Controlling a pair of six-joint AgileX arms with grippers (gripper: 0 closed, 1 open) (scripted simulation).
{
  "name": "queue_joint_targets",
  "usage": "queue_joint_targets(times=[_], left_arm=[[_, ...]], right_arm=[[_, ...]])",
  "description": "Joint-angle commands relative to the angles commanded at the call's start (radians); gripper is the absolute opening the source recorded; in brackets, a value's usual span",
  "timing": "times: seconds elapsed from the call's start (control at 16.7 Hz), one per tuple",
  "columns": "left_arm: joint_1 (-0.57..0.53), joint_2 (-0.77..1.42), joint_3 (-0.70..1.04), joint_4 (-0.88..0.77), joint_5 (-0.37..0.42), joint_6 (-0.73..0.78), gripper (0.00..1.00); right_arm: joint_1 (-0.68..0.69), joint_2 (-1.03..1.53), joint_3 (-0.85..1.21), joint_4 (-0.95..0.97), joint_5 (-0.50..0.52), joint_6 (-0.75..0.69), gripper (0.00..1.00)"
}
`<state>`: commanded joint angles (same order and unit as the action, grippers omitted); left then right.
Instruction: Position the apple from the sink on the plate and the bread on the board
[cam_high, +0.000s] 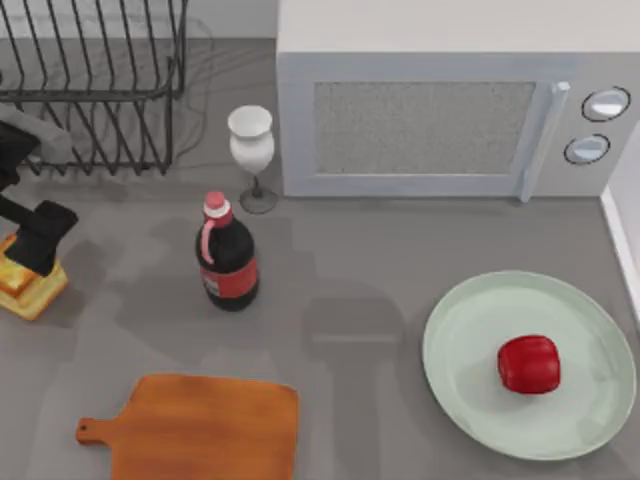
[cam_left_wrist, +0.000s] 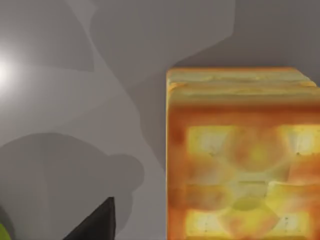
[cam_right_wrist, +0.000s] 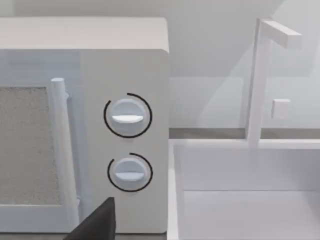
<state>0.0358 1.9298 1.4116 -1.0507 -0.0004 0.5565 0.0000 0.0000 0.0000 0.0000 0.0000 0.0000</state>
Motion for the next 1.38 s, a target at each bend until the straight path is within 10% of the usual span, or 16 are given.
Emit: queue_joint_targets(times=[1.02,1.38], left_arm=[[0.007,0.107,-0.146,0.252,0.001,0.004,1.0],[0.007,0.107,-0.146,0.252,0.001,0.004,0.55]], right_arm=[[0.0,0.0,0.0,0.0,0.0,0.0,1.0],[0.0,0.0,0.0,0.0,0.0,0.0,1.0]])
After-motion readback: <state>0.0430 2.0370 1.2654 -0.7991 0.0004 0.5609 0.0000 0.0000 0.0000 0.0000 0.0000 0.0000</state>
